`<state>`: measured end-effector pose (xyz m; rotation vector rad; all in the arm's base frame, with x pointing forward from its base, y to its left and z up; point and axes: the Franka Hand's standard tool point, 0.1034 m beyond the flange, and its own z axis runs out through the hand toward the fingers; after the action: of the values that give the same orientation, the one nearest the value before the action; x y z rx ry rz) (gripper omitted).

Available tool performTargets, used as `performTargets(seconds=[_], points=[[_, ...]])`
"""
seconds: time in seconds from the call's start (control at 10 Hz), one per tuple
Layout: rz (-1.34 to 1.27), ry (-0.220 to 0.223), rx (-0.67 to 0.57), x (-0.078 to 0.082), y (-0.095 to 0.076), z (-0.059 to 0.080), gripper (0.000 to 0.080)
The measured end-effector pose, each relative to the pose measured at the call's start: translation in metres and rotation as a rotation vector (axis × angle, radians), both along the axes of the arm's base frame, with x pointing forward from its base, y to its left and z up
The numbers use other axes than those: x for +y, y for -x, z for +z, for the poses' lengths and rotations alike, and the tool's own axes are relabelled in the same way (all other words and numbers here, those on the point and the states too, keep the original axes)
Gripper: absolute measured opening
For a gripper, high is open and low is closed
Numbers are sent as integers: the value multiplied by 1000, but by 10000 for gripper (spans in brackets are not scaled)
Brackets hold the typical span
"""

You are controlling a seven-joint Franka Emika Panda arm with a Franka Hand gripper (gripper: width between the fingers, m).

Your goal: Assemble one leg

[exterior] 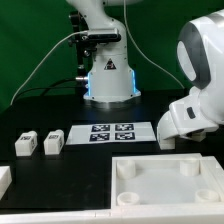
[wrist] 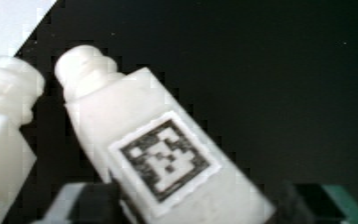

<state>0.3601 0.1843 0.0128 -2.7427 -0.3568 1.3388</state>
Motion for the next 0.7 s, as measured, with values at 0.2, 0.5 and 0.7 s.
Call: performTargets(seconds=[0.2, 0.5, 0.7], points=[[0, 0, 1, 0, 0, 0, 293], [0, 0, 1, 0, 0, 0, 295], [0, 0, 1, 0, 0, 0, 295]])
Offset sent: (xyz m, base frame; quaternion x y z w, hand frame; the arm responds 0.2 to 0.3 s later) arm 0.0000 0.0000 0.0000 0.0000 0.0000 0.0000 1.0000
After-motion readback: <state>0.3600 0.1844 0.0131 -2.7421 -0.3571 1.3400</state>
